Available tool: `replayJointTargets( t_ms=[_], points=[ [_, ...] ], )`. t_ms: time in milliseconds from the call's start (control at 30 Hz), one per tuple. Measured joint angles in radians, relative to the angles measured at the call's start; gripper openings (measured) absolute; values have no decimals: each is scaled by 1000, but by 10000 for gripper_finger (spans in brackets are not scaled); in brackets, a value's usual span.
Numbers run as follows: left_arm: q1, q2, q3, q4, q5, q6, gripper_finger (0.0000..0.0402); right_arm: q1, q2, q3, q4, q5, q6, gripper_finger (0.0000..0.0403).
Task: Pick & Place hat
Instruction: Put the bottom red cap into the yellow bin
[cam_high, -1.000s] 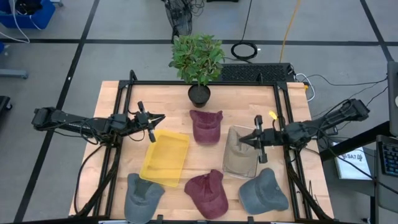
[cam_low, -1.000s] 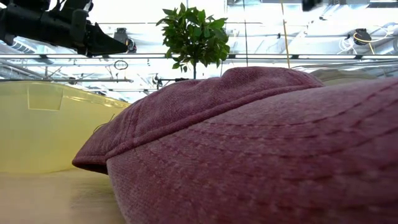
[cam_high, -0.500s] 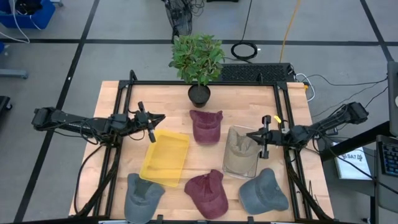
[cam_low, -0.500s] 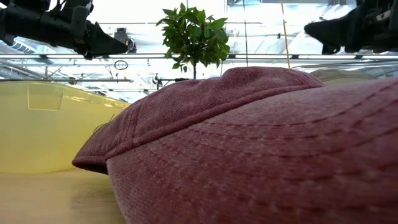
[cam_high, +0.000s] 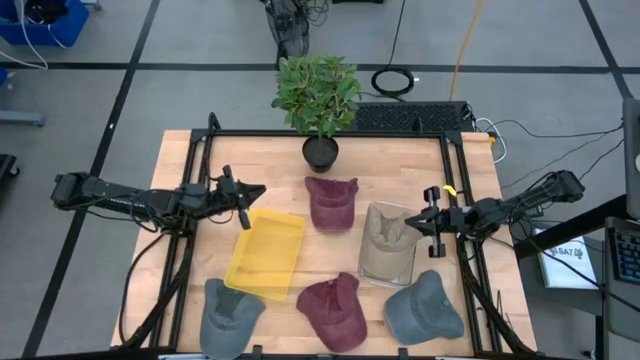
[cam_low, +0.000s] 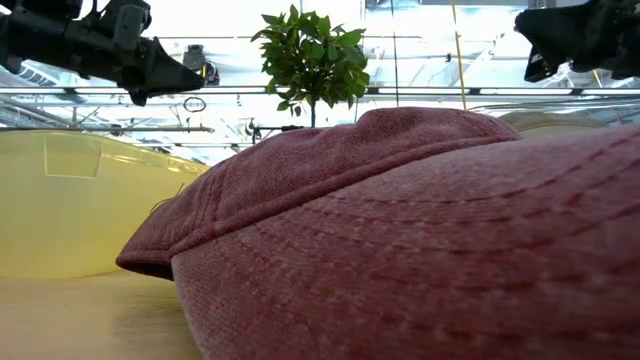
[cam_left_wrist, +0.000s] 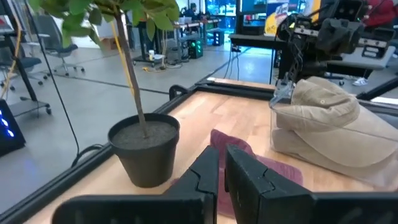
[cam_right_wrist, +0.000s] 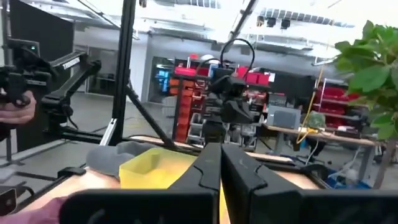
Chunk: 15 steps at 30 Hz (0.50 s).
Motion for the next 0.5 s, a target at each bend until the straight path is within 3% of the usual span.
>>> replayJointTargets(
  t_ms=[200,500],
  points=[
    [0,0,0,-25,10,-15,35,0,-3,-2,-67,11,10,0],
    [0,0,0,-23,10,-19,35,0,-1,-3,-171,188,9,0]
  ],
)
